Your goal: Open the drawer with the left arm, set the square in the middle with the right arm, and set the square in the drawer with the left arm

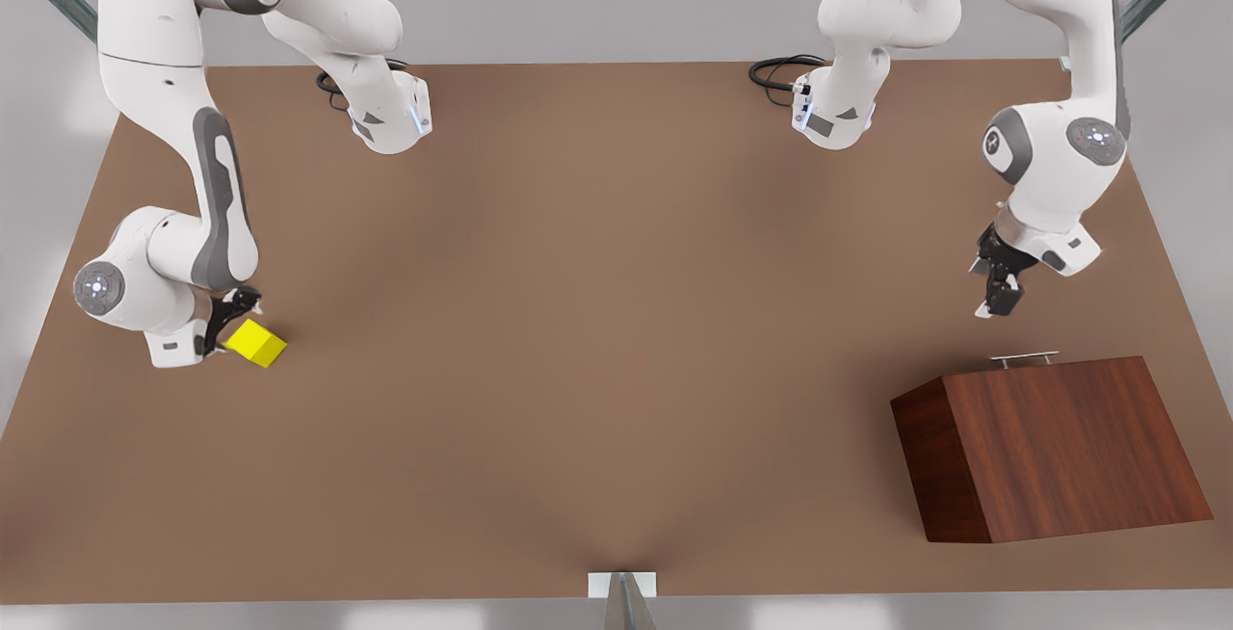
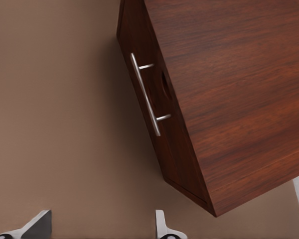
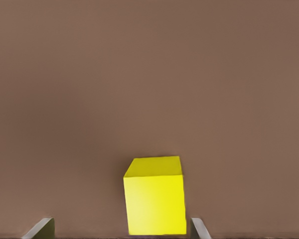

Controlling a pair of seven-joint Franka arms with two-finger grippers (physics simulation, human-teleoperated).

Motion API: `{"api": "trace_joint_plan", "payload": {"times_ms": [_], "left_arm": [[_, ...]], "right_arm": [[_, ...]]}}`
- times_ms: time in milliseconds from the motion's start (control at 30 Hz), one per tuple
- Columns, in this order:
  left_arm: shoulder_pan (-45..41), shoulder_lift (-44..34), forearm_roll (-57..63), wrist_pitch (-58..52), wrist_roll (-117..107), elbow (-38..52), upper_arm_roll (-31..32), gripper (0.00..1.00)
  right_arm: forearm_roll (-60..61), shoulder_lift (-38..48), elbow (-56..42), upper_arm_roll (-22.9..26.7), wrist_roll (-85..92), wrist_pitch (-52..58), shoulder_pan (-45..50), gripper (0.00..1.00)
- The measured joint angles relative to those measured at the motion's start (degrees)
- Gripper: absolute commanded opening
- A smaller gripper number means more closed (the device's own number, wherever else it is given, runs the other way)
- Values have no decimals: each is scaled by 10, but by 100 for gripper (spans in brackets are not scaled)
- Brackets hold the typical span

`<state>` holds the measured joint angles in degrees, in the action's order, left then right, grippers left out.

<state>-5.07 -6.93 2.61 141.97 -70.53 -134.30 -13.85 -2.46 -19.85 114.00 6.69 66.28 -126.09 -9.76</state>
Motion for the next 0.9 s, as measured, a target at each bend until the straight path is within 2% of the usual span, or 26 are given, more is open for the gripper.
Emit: {"api": "trace_joint_plan", "payload": {"times_ms": [233,500,667,733,800,833,867,900], "left_arm": [[4,33,0,64,-50,-12,-30,100],[36,98,1,142,-47,-10,-45,100],[45,128,1,171,-46,-5,-45,100],[48,138,1,172,-46,6,-45,100],[47,147,1,180,-46,11,-45,100],[47,151,1,185,-46,17,-45,100],[47,157,1,185,-46,22,-45,100],[47,163,1,185,-45,29,-45,100]], "right_arm": [[1,-53,15,6,31,-66,-8,100],[2,-55,75,6,46,-161,-10,100],[3,-68,78,6,46,-175,-10,100],[11,-78,78,6,46,-176,-10,88],[12,-77,78,7,45,-175,-10,81],[12,-75,77,6,36,-172,-9,80],[12,-70,78,6,36,-169,-8,73],[12,-69,78,6,38,-170,-7,70]]}}
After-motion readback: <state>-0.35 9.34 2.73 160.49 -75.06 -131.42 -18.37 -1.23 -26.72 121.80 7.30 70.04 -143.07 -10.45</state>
